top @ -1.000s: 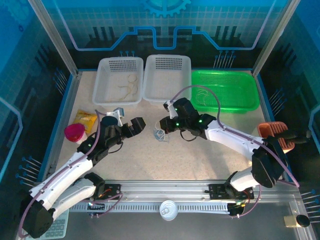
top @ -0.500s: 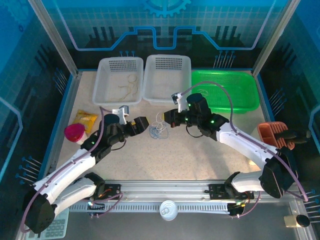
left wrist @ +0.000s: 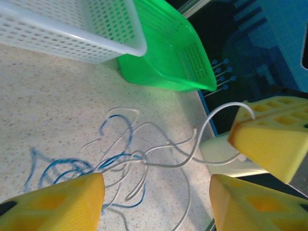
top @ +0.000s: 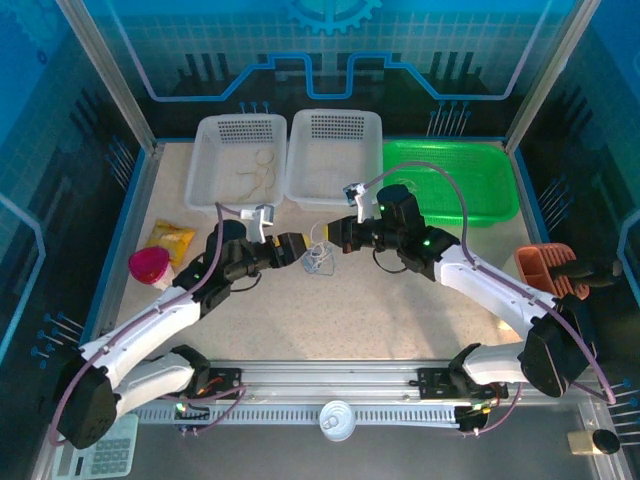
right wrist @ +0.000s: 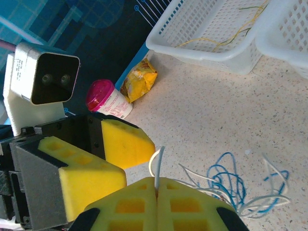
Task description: Untangle the cables
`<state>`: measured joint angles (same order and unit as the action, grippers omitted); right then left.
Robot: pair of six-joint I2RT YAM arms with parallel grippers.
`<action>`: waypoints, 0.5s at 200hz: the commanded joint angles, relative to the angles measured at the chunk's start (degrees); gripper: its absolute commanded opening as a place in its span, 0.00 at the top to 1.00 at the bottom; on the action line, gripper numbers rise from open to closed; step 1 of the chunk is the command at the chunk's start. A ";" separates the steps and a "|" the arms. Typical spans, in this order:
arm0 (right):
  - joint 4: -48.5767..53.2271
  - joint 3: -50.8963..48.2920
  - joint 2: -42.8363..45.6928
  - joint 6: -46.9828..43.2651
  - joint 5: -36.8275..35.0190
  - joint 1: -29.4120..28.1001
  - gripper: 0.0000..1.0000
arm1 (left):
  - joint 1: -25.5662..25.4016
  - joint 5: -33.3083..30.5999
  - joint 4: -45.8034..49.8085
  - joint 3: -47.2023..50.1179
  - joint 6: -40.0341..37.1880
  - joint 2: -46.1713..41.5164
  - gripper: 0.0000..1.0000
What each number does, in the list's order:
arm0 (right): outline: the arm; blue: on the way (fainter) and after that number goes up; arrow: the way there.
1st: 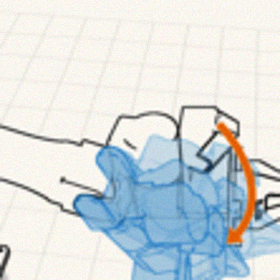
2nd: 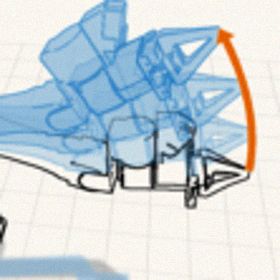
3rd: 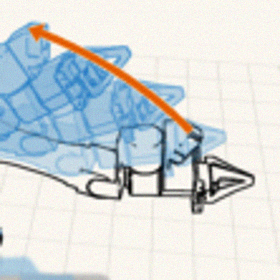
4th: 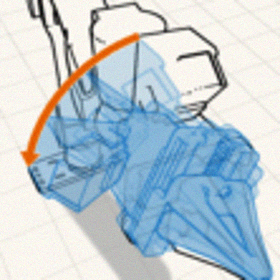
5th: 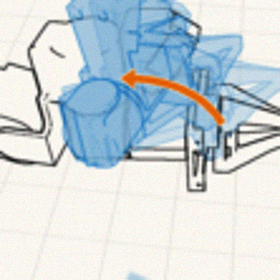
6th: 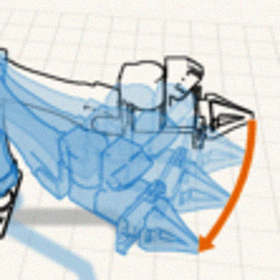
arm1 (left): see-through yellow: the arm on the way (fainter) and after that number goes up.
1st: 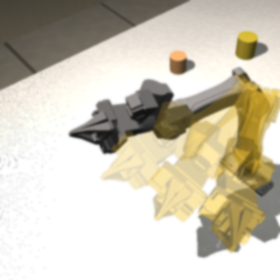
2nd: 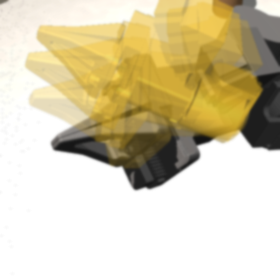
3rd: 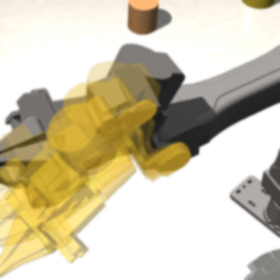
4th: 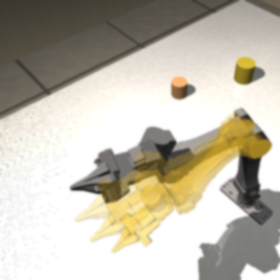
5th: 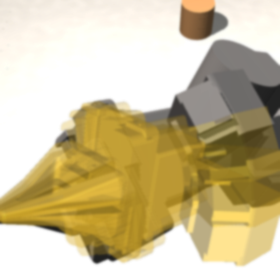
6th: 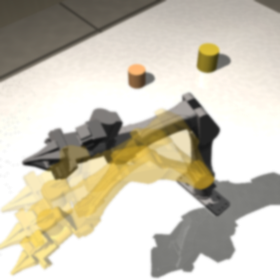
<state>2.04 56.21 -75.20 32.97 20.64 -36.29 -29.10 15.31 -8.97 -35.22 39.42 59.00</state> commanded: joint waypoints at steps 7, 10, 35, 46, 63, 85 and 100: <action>-1.16 -0.44 0.80 -0.01 1.98 0.54 1.00 | -0.77 2.68 -3.59 -2.62 -2.93 1.44 0.46; -1.18 -0.48 0.83 -0.01 2.02 0.56 1.00 | -0.78 2.63 -3.64 -2.72 -3.02 1.61 0.47; -1.62 -0.73 0.81 0.33 2.55 0.53 1.00 | -0.92 2.36 -4.27 -3.36 -3.36 3.12 0.49; -1.77 -0.83 0.93 0.42 2.73 0.56 1.00 | -1.02 2.27 -4.84 -3.53 -3.36 3.73 0.51; -1.96 -1.05 1.08 0.62 2.99 0.52 1.00 | -1.09 2.10 -5.35 -3.88 -3.58 4.72 0.56; -2.16 -1.37 1.19 0.82 3.28 0.55 1.00 | -1.22 2.09 -6.29 -4.39 -3.52 6.05 0.57; -2.28 -1.54 1.06 0.87 3.53 0.59 1.00 | -1.39 2.20 -6.75 -4.91 -3.73 6.94 0.57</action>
<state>1.48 55.48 -75.20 33.28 22.55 -36.29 -29.91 16.38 -12.82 -37.87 37.10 64.64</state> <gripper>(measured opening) 0.043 0.433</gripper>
